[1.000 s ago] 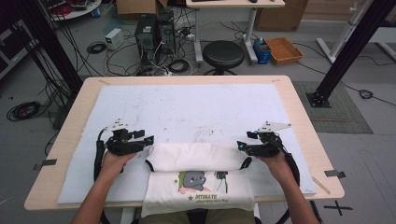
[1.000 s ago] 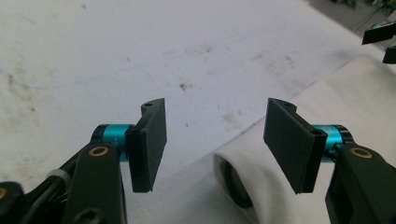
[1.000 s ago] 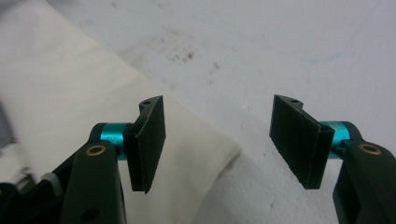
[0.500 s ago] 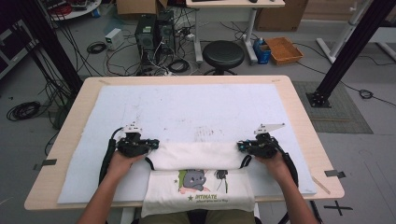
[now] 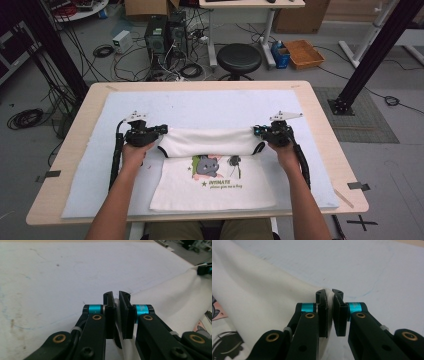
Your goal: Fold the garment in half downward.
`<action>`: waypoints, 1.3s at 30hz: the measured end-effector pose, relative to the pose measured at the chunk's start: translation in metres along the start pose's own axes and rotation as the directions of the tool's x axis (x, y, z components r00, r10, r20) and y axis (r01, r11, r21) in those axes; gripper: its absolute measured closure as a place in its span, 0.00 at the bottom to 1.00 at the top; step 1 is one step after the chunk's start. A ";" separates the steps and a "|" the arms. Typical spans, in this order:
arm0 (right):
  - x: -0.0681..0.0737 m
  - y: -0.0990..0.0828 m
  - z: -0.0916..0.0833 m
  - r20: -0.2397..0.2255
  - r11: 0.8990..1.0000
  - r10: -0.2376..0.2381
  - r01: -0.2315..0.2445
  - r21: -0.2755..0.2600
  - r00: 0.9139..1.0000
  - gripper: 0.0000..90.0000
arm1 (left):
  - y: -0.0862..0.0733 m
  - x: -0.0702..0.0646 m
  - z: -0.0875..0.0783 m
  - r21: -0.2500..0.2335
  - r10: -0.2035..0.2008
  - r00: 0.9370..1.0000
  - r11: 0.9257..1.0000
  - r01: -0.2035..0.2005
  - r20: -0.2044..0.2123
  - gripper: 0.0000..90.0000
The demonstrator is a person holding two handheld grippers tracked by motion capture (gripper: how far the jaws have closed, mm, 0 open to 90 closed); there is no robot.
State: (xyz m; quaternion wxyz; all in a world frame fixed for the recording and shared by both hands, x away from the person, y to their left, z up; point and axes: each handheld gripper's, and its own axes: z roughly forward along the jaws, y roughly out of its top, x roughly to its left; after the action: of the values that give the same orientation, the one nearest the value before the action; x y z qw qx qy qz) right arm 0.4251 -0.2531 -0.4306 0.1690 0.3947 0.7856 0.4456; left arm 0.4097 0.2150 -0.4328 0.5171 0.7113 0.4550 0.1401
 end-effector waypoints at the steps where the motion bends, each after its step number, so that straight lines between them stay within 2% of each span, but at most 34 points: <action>1: -0.001 0.000 0.001 0.005 1.000 0.020 -0.020 -0.018 1.000 0.94 | -0.001 0.000 0.000 0.001 0.003 1.000 1.000 -0.003 -0.001 0.93; 2: -0.002 -0.001 0.002 0.008 0.999 0.035 -0.035 -0.029 0.999 0.93 | -0.001 -0.001 0.001 0.009 -0.002 1.000 1.000 0.002 -0.004 0.91; 3: -0.002 -0.002 0.003 0.002 0.998 0.050 -0.050 -0.031 0.999 0.89 | -0.002 -0.002 0.002 0.026 -0.009 1.000 1.000 0.009 -0.008 0.85; 4: -0.001 -0.004 0.005 0.009 0.998 0.053 -0.053 -0.017 0.999 0.74 | -0.002 -0.001 0.001 0.039 -0.015 1.000 0.999 0.015 -0.006 0.70; 5: 0.001 -0.004 0.005 0.028 0.999 0.048 -0.048 -0.008 0.998 0.65 | -0.003 0.000 -0.001 0.046 -0.023 1.000 0.999 0.023 -0.004 0.66; 7: 0.002 -0.006 -0.001 0.053 0.999 0.038 -0.038 0.000 0.998 0.58 | -0.004 0.000 -0.008 0.048 -0.031 0.999 0.998 0.032 -0.008 0.58; 9: 0.003 -0.007 -0.012 0.065 0.998 0.053 -0.052 -0.026 0.996 0.51 | -0.008 -0.001 -0.016 0.039 -0.035 0.999 0.999 0.035 0.006 0.56; 11: 0.005 -0.011 -0.023 0.053 0.998 0.059 -0.057 -0.037 0.997 0.51 | -0.012 -0.003 -0.021 0.059 -0.027 0.999 0.998 0.026 0.021 0.56; 13: 0.009 -0.015 -0.028 0.040 0.998 0.064 -0.063 -0.017 0.997 0.52 | -0.018 -0.006 -0.022 0.098 -0.031 0.999 0.995 0.027 0.035 0.56; 16: 0.016 -0.022 -0.027 0.019 0.998 0.049 -0.050 0.042 0.999 0.59 | -0.026 -0.012 -0.021 0.155 -0.032 0.999 0.988 0.025 0.040 0.58; 18: 0.020 -0.027 -0.023 0.009 0.997 0.040 -0.041 0.070 0.999 0.66 | -0.033 -0.015 -0.023 0.160 -0.011 1.000 0.987 0.007 0.026 0.70; 19: 0.022 -0.030 -0.020 0.014 0.995 0.026 -0.027 0.092 1.000 0.77 | -0.034 -0.015 -0.024 0.158 -0.009 1.000 0.987 0.005 0.029 0.84; 20: 0.023 -0.031 -0.019 0.009 0.995 0.018 -0.019 0.096 1.000 0.86 | -0.035 -0.016 -0.025 0.160 -0.003 1.000 0.987 -0.001 0.025 0.89; 22: 0.024 -0.034 -0.021 0.009 0.997 0.001 -0.001 0.083 1.000 0.91 | -0.037 -0.018 -0.028 0.150 -0.010 0.999 0.989 0.004 0.040 0.92; 24: 0.025 -0.036 -0.028 -0.012 0.998 0.008 -0.007 0.060 1.000 0.92 | -0.038 -0.022 -0.035 0.141 0.009 0.999 0.990 -0.016 0.053 0.93; 29: 0.027 -0.041 -0.054 -0.045 1.000 -0.004 0.005 0.024 0.999 0.93 | -0.042 -0.028 -0.056 0.092 0.013 0.995 0.995 -0.022 0.101 0.93; 32: 0.033 -0.046 -0.070 -0.075 0.999 -0.027 0.029 0.022 0.997 0.93 | -0.049 -0.032 -0.069 0.084 0.013 0.991 0.996 -0.024 0.134 0.93; 33: 0.036 -0.049 -0.075 -0.086 0.999 -0.037 0.038 0.019 0.996 0.93 | -0.051 -0.033 -0.072 0.078 0.009 0.988 0.997 -0.021 0.155 0.93; 39: 0.050 -0.063 -0.097 -0.139 0.997 -0.058 0.063 0.034 0.989 0.92 | -0.064 -0.043 -0.093 0.094 0.041 0.979 0.994 -0.061 0.197 0.93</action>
State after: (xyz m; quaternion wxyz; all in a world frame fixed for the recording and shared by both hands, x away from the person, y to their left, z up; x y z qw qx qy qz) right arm 0.3040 -0.2879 -0.4255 0.1200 0.3421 0.8154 0.4513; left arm 0.2916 0.2409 -0.4369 0.5193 0.7580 0.3902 0.0601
